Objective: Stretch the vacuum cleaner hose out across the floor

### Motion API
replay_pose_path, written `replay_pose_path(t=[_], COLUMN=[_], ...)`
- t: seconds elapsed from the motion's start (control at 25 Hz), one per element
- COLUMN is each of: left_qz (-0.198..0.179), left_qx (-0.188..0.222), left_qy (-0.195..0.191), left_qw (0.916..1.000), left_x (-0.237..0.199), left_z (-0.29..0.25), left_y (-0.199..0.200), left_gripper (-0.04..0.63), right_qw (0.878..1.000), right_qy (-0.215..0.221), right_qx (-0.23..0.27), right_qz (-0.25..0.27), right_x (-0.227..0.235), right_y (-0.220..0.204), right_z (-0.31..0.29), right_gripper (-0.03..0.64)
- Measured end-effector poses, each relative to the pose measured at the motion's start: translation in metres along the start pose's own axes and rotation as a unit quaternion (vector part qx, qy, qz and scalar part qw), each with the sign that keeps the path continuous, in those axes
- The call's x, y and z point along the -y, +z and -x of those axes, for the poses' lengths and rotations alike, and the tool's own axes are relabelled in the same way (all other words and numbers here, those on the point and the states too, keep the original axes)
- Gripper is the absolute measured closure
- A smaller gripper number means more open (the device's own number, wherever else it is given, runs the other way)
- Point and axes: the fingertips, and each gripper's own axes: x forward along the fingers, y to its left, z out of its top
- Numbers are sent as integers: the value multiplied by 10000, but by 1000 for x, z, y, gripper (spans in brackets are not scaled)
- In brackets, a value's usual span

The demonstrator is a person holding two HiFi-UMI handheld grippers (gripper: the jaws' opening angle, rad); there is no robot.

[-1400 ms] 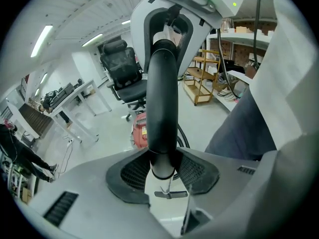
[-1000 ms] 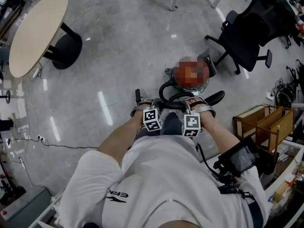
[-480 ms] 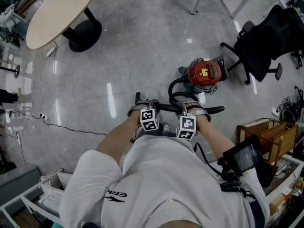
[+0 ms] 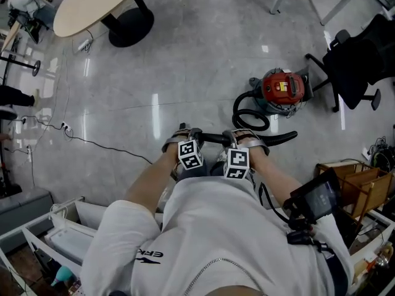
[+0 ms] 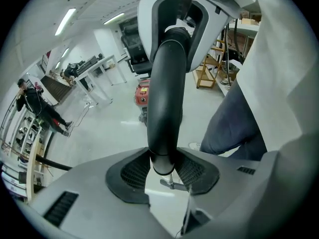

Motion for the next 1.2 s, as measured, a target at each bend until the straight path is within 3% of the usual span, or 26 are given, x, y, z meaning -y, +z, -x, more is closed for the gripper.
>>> replay_pose_path(t=[0.28, 0.72, 1.2], left_qz=[49, 18, 587], left_qx=[30, 60, -155], left_qy=[-17, 226, 667], left_qw=[10000, 9997, 9959], left_x=[8, -19, -34], left_z=[23, 76, 133], left_y=[-61, -173, -291], left_gripper=[451, 451, 451], right_qw=[10000, 9994, 9996], right_qy=[-27, -210, -45], right_qx=[33, -67, 256], right_qz=[-89, -284, 51], right_x=[-15, -19, -19], right_y=[68, 188, 311], right_z=[-11, -45, -78], right_gripper=[449, 448, 449])
